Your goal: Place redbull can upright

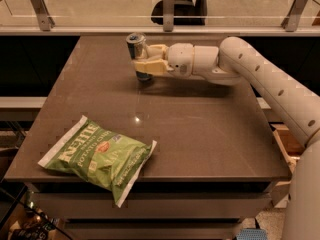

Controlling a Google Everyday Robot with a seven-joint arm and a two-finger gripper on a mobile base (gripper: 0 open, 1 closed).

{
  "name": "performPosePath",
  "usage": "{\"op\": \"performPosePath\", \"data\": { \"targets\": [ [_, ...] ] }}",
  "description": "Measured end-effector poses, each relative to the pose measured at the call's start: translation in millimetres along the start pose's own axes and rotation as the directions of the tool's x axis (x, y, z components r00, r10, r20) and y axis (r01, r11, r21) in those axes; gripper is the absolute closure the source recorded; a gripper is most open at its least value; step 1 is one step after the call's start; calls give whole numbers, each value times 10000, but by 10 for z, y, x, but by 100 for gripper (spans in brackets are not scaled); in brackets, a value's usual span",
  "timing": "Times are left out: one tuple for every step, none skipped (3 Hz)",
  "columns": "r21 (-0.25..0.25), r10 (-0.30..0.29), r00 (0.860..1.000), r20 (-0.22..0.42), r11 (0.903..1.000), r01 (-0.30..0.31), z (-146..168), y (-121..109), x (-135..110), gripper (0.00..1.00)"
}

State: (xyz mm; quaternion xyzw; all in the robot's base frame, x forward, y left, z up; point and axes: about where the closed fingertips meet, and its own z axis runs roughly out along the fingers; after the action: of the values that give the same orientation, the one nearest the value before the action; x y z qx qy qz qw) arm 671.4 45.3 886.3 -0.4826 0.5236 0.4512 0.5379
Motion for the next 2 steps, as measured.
{"op": "performPosePath", "data": {
  "targets": [
    [8, 106, 9998, 148, 9999, -106, 19, -19, 61, 100],
    [12, 145, 9997, 188, 9999, -146, 28, -29, 92, 100]
  ]
}}
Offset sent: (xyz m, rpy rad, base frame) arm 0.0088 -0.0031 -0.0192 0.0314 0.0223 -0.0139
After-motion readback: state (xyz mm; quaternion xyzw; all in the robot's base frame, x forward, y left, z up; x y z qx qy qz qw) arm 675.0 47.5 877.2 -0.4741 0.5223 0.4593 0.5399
